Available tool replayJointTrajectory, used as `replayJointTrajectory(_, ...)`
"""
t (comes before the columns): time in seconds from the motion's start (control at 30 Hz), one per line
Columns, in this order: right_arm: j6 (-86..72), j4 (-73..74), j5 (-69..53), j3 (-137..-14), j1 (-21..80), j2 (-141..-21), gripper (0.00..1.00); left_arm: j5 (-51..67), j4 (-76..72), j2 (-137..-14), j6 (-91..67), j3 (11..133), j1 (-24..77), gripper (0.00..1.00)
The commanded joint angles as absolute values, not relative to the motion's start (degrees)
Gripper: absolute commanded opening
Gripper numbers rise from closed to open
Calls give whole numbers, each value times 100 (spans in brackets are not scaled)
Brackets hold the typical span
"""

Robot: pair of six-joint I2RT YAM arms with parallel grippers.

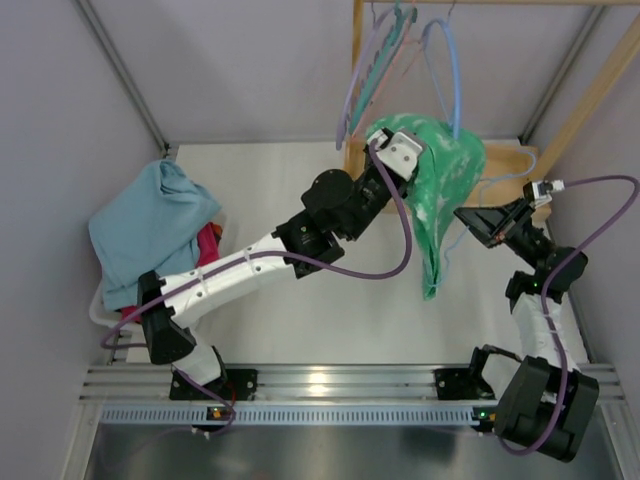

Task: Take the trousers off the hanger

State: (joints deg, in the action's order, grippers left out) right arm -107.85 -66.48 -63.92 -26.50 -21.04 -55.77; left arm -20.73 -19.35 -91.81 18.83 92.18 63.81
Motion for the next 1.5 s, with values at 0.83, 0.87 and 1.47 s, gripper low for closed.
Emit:
replayJointTrajectory(0.83, -7427, -3867, -7031, -2970, -2417, -5475, 0, -1661, -3094, -7366, 2048, 7858, 6311, 0)
replayJointTrajectory(0.87, -7418, -3867, -7031, -3093, -2417, -5502, 0, -1670, -3085, -7261, 1970, 7692, 6311, 0)
replayJointTrajectory(1.47, -6064, -1986, -6706, -4385, -2417, -5932, 0, -1557, -1883, -5950, 1074, 6820, 6004, 0)
